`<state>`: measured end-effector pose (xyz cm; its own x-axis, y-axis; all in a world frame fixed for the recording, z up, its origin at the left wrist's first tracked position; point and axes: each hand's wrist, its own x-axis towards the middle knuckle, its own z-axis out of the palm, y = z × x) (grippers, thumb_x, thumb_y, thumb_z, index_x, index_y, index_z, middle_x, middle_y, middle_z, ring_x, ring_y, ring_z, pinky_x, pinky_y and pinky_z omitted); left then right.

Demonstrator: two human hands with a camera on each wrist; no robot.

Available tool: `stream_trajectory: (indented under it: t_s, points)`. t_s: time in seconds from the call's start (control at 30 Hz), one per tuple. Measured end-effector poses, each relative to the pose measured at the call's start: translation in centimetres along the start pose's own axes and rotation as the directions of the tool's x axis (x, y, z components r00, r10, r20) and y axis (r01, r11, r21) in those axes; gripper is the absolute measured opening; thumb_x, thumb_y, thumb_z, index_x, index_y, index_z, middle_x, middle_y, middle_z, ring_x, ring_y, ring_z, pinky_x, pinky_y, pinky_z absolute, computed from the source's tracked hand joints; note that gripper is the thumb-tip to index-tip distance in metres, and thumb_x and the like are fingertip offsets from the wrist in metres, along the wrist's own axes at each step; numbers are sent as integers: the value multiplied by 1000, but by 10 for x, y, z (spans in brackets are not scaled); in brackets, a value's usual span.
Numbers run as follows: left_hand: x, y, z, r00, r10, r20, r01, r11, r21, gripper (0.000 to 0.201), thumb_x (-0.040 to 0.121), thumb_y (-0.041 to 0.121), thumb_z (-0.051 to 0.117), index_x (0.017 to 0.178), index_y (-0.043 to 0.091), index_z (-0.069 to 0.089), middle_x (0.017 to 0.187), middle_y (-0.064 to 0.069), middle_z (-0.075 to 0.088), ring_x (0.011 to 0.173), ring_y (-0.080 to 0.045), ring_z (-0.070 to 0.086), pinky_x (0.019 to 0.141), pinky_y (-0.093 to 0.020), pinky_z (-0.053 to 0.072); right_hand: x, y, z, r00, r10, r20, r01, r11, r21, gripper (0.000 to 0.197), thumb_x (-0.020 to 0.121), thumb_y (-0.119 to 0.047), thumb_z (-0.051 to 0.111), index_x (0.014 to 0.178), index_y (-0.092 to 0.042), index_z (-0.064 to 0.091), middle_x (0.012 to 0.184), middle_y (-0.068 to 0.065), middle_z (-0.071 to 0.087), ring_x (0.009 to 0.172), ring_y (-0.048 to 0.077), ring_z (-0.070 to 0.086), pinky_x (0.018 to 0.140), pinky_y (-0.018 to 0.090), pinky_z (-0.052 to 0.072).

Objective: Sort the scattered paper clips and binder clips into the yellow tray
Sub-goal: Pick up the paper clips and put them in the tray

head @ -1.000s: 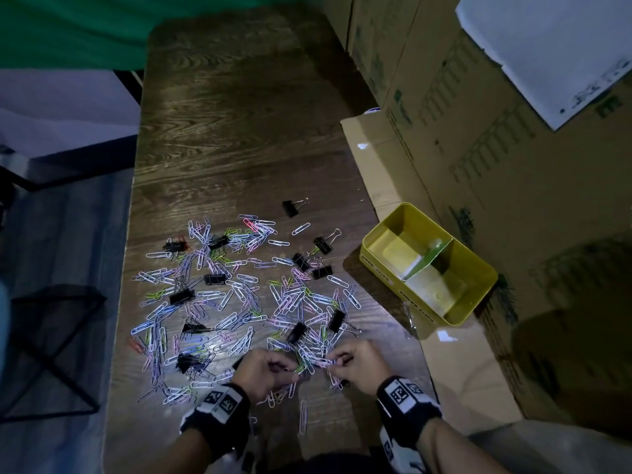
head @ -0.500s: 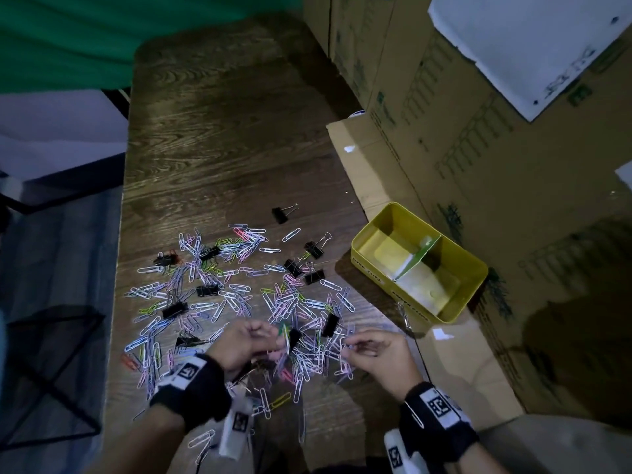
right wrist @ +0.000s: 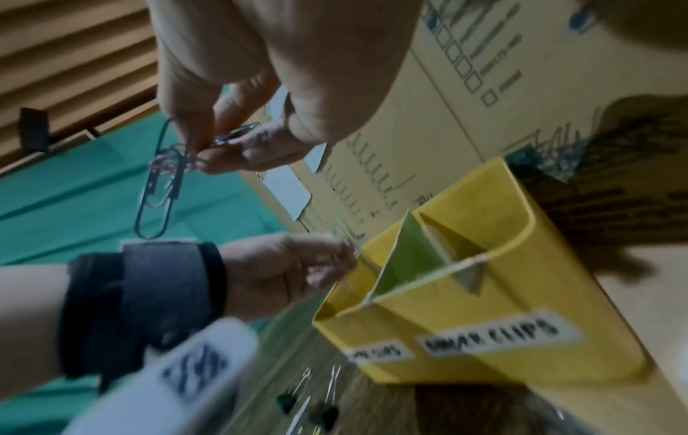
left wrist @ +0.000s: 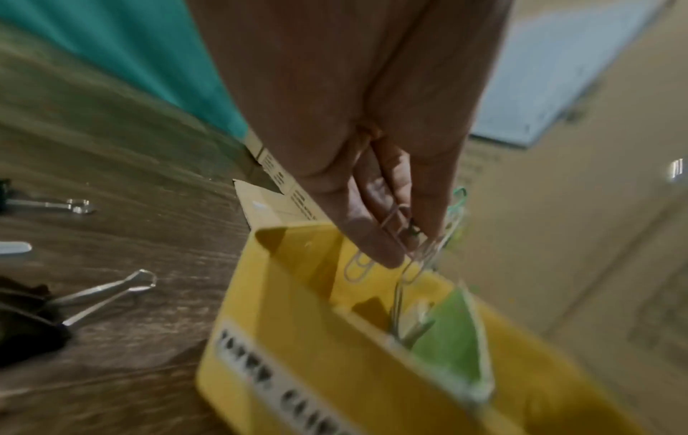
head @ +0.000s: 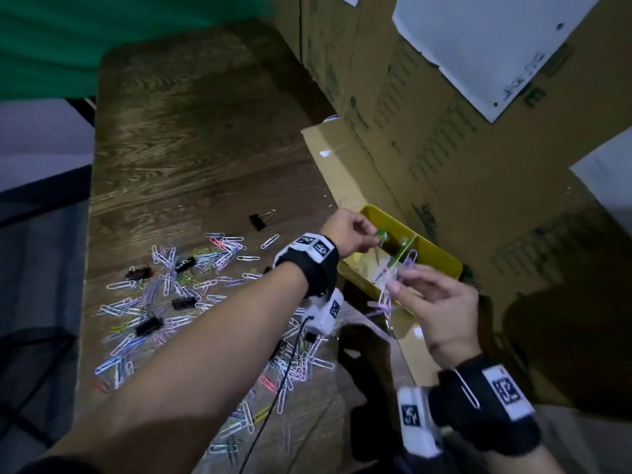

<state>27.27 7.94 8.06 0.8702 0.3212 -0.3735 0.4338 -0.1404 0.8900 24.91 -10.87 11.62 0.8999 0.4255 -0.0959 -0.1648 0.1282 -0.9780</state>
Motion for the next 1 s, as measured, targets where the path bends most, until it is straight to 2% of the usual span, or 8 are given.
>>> stream_trajectory:
  t_s: [0.1, 0.2, 0.37, 0.5, 0.63, 0.8, 0.9, 1.0]
  points:
    - [1, -17, 12, 993, 83, 80, -112, 859, 499, 20, 81, 22, 69, 99, 11, 70, 92, -6, 70, 77, -13, 59, 69, -15, 38, 27, -9, -3, 1000, -3, -31, 3, 1000, -2, 27, 66, 13, 73, 69, -14, 73, 70, -3, 73, 65, 10, 66, 66, 23, 57]
    - [-18, -32, 21, 978, 64, 200, -181, 737, 651, 27, 92, 31, 52, 104, 12, 67, 95, -11, 68, 88, -22, 59, 71, -23, 38, 58, -3, -7, 996, 14, -87, -21, 996, -84, 23, 67, 5, 78, 74, -16, 73, 70, 0, 73, 68, 14, 65, 72, 27, 56]
    - [-52, -55, 23, 939, 159, 305, -325, 701, 635, 30, 97, 25, 43, 93, 5, 64, 94, -15, 67, 92, -32, 58, 81, -34, 42, 96, 31, 6, 996, 48, -73, -74, 904, -420, 16, 70, -5, 80, 82, -12, 72, 78, 13, 73, 66, 16, 67, 70, 30, 57]
    - [-81, -57, 10, 898, 376, 228, -436, 701, 565, 26, 95, 21, 48, 107, 6, 66, 110, -9, 66, 105, -19, 56, 95, -19, 33, 97, 57, 23, 982, 148, 115, 1, 610, -792, 15, 77, -14, 75, 92, -15, 73, 86, 6, 73, 77, 16, 68, 80, 34, 57]
    - [-113, -80, -23, 938, 345, -44, -261, 781, 567, 19, 92, 18, 53, 103, 11, 66, 101, -3, 64, 91, -13, 58, 87, -26, 47, 83, 58, 26, 926, 213, 311, 208, 399, -893, 28, 85, -24, 67, 112, -18, 66, 121, 8, 60, 104, 18, 59, 93, 33, 49]
    - [-147, -129, -51, 996, 84, -32, -36, 698, 716, 24, 89, 31, 57, 109, 18, 62, 106, 5, 59, 85, -6, 51, 77, -12, 37, 35, 51, 30, 811, 44, 583, 492, 488, -721, 17, 90, -24, 60, 102, -18, 69, 109, -1, 61, 95, 8, 54, 88, 28, 48]
    - [-166, -150, -48, 998, -44, -39, 59, 656, 753, 34, 84, 43, 59, 114, 27, 56, 108, 7, 55, 89, -11, 56, 81, -28, 51, 10, 78, 41, 651, 283, 705, 573, 426, -700, 24, 92, -27, 57, 113, -20, 65, 118, -2, 58, 92, 11, 58, 85, 29, 51]
    - [-170, -163, -37, 988, -140, -67, 139, 605, 784, 42, 85, 42, 57, 124, 28, 47, 116, 4, 50, 98, -19, 59, 81, -35, 52, -1, 113, 49, 636, 431, 640, 586, 269, -764, 35, 90, -31, 56, 125, -26, 57, 136, -1, 48, 106, 22, 60, 86, 40, 52]
